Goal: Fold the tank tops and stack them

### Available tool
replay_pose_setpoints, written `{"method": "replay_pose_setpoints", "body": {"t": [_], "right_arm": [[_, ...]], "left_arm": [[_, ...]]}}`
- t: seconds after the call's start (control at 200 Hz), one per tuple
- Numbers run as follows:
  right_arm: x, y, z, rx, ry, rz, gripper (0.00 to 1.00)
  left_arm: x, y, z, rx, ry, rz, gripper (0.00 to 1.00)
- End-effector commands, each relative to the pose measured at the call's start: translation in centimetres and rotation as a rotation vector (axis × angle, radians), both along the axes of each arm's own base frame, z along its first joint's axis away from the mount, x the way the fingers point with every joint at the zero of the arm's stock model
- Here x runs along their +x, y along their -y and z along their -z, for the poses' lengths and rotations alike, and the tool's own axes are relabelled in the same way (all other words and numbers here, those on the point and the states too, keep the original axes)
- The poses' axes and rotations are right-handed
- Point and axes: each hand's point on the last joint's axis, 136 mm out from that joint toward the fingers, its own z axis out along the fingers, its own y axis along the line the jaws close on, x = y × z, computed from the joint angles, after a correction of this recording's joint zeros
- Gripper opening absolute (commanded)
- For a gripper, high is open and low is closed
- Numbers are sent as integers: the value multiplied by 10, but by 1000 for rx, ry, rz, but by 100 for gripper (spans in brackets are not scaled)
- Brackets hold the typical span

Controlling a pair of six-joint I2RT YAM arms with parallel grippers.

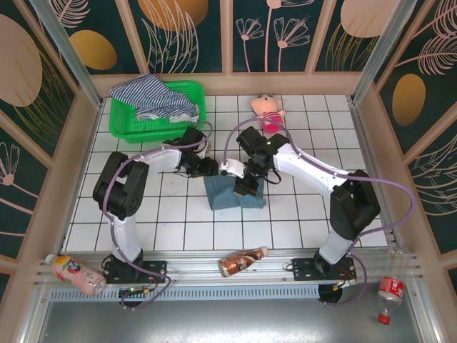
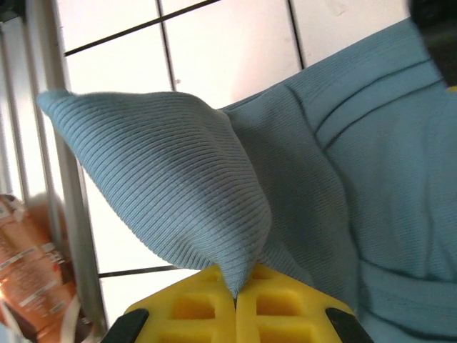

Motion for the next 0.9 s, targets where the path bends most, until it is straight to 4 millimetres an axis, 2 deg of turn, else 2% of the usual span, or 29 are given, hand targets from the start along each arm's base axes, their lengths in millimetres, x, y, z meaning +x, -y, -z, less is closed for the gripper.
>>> {"method": "replay_pose_setpoints", "body": {"t": [0.0,0.245,0.435,0.55,0.69,0.891], "right_arm": [[20,-3,-3,-10,49,-17,3],[60,-9,-9,0,126,-10,3],[82,-2,0,-5,145,-1,4],[96,-5,1,16,172,-3,4],[107,-9,7,33,204,-9,5],[120,-14,18,46,243,-17,6]], "left_arm": [[1,1,16,12,-12,40,49],[-1,2,23,13,-18,72,48],[1,4,13,0,3,76,48],[2,9,7,-26,11,81,48],[9,12,-8,-45,42,76,49],[27,13,-45,-41,117,48,53]]}}
